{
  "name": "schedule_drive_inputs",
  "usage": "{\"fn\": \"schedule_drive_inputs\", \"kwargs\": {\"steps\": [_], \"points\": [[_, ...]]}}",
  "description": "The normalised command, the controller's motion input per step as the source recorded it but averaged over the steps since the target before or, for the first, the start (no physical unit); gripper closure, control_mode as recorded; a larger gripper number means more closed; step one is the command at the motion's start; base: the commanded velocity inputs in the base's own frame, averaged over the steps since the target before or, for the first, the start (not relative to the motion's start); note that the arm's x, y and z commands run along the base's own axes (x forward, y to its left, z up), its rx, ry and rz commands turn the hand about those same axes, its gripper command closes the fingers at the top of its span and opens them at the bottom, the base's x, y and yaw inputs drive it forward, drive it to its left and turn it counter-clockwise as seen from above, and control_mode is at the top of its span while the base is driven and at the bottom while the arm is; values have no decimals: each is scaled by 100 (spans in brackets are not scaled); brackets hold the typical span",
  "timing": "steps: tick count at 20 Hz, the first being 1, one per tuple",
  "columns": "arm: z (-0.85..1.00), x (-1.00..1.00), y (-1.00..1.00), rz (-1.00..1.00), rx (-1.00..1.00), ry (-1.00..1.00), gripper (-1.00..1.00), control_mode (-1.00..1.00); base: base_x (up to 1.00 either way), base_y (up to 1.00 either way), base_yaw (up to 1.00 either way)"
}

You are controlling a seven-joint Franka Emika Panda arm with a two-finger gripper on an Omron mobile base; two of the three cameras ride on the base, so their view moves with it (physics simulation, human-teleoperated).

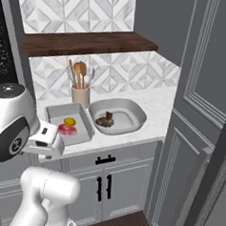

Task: Place one lemon and one steak in each tupperware on the nearby counter, to pack two identical lunches.

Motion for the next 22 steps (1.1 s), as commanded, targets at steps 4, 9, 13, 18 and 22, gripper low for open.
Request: {"fn": "schedule_drive_inputs", "kwargs": {"steps": [4, 9, 13, 18, 22], "points": [[0, 0, 0, 0, 0, 0, -100, 100, -100, 7, 0], [0, 0, 0, 0, 0, 0, -100, 100, -100, 0, -31], [0, 0, 0, 0, 0, 0, -100, 100, -88, -1, -63], [0, 0, 0, 0, 0, 0, -100, 100, -62, -3, -70], [0, 0, 0, 0, 0, 0, -100, 100, -24, -17, -75]]}}
